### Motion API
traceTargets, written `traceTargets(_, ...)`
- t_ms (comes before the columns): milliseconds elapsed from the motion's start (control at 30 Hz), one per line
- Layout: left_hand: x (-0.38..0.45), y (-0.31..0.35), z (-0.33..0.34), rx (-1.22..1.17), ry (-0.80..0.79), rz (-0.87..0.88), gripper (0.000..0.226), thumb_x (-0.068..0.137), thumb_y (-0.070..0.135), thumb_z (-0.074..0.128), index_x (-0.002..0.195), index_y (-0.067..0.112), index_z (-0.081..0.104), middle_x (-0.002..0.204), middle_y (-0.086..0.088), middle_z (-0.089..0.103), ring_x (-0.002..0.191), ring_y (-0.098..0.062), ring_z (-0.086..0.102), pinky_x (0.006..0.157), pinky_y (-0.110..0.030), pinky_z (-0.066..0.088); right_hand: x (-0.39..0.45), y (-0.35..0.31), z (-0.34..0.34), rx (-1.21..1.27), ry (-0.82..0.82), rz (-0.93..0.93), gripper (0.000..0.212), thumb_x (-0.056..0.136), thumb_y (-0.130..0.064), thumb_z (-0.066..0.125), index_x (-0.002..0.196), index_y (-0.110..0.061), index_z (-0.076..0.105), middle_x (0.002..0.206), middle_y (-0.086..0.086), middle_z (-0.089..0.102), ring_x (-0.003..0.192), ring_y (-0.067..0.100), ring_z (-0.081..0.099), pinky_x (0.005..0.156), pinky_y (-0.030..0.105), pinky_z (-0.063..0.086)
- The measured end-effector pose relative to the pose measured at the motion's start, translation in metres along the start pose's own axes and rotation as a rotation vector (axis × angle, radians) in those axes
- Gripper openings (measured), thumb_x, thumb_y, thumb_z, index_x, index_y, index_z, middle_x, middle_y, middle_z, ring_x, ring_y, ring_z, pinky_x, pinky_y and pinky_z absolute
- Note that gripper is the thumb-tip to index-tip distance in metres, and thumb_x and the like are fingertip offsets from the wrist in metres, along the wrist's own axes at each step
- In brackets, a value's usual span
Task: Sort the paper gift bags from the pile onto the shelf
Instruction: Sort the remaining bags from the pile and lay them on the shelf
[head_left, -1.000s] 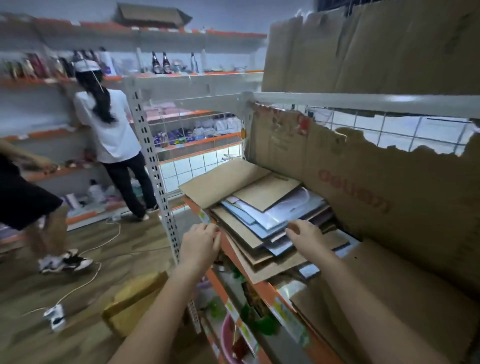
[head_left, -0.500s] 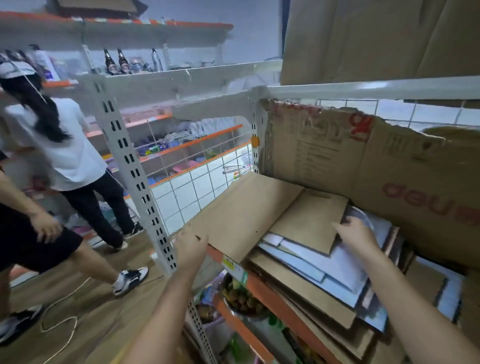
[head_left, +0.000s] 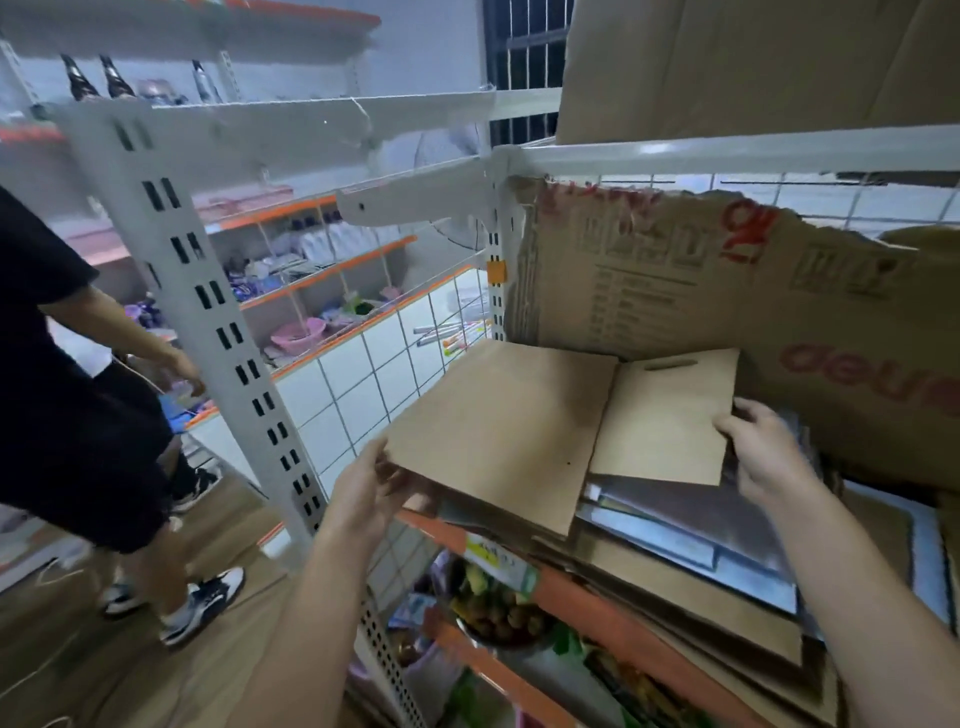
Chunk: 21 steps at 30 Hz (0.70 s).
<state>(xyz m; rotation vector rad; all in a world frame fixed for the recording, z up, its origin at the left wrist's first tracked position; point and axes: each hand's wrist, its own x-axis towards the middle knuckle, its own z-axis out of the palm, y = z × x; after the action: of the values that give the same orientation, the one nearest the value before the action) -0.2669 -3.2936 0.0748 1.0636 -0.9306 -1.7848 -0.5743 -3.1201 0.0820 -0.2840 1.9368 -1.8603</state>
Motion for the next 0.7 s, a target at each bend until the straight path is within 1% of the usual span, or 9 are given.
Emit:
traceTargets(67,-0.001,0.008,0.005,-0.003,-0.110,-0.057,0.021,0.095,0.022,0.042,0.077,0.015,0.051,0.057,0.000,0.053,0.067,-0.014,0.052,0.054,-0.023,0.055,-0.008,-0.001,-0.005,0.048,0.011,-0.008,0.049,0.095,-0.004,0.045,0.142,-0.007,0.031,0.140,0.016,0.044,0.122,0.031,0.048,0.089,0.035,0.042)
traceTargets(100,-0.002,0.011,0.006,0.005,-0.159,-0.087,0.022,0.095,0.021,0.041,0.077,0.014,0.051,0.055,0.000,0.054,0.067,-0.014,0.054,0.054,-0.023,0.056,-0.013,-0.003,-0.008,0.061,0.014,-0.013,0.049,0.095,-0.003,0.044,0.142,-0.007,0.031,0.140,0.016,0.044,0.121,0.030,0.048,0.087,0.034,0.041)
traceTargets(233,-0.005,0.017,0.008,0.117,-0.316,-0.199,0.017,0.097,0.009,0.041,0.090,0.005,0.056,0.066,-0.008,0.065,0.055,-0.017,0.067,0.048,-0.023,0.056,-0.029,-0.004,-0.024,0.095,0.035,-0.034,0.046,0.095,-0.003,0.042,0.140,-0.009,0.034,0.136,0.014,0.047,0.109,0.025,0.051,0.083,0.037,0.046)
traceTargets(367,-0.016,0.015,0.002,0.147,-0.444,-0.160,0.022,0.097,0.006,0.039,0.106,0.017,0.057,0.071,0.000,0.070,0.060,-0.014,0.069,0.052,-0.023,0.058,-0.043,-0.004,-0.049,0.117,0.055,-0.041,0.041,0.097,-0.007,0.041,0.137,-0.015,0.039,0.124,0.009,0.054,0.093,0.020,0.057,0.071,0.033,0.047)
traceTargets(433,-0.030,0.012,0.001,0.133,-0.484,-0.126,0.026,0.096,0.005,0.039,0.108,0.020,0.057,0.070,0.005,0.070,0.059,-0.009,0.068,0.051,-0.022,0.057,-0.049,-0.005,-0.065,0.135,0.065,-0.021,0.040,0.097,-0.011,0.042,0.136,-0.022,0.041,0.121,0.007,0.055,0.092,0.019,0.058,0.066,0.033,0.048)
traceTargets(500,-0.048,0.007,0.003,0.109,-0.497,-0.101,0.025,0.095,0.007,0.040,0.108,0.021,0.057,0.065,0.007,0.069,0.054,-0.006,0.066,0.048,-0.021,0.056,-0.054,-0.006,-0.084,0.137,0.079,-0.003,0.040,0.097,-0.014,0.044,0.135,-0.028,0.042,0.125,0.005,0.053,0.102,0.022,0.056,0.072,0.037,0.048)
traceTargets(567,-0.066,0.000,0.008,0.069,-0.529,-0.111,0.026,0.086,0.013,0.048,0.110,0.019,0.057,0.069,0.001,0.068,0.053,-0.010,0.066,0.045,-0.021,0.055,-0.062,-0.008,-0.104,0.144,0.100,0.002,0.041,0.096,-0.016,0.045,0.134,-0.031,0.042,0.127,0.004,0.051,0.111,0.024,0.051,0.080,0.043,0.046)
traceTargets(667,-0.090,-0.017,0.022,0.015,-0.516,-0.135,0.051,0.063,0.017,0.064,0.113,0.012,0.055,0.074,-0.008,0.070,0.051,-0.018,0.066,0.041,-0.025,0.054,-0.078,-0.012,-0.139,0.170,0.121,-0.027,0.040,0.096,-0.017,0.045,0.134,-0.031,0.042,0.123,0.003,0.050,0.108,0.023,0.051,0.081,0.045,0.043)
traceTargets(700,-0.098,-0.024,0.028,0.014,-0.519,-0.139,0.051,0.061,0.017,0.065,0.112,0.013,0.056,0.075,-0.008,0.072,0.051,-0.018,0.067,0.041,-0.026,0.054,-0.085,-0.013,-0.152,0.179,0.127,-0.031,0.041,0.096,-0.017,0.044,0.135,-0.030,0.042,0.121,0.003,0.051,0.102,0.021,0.053,0.080,0.045,0.043)
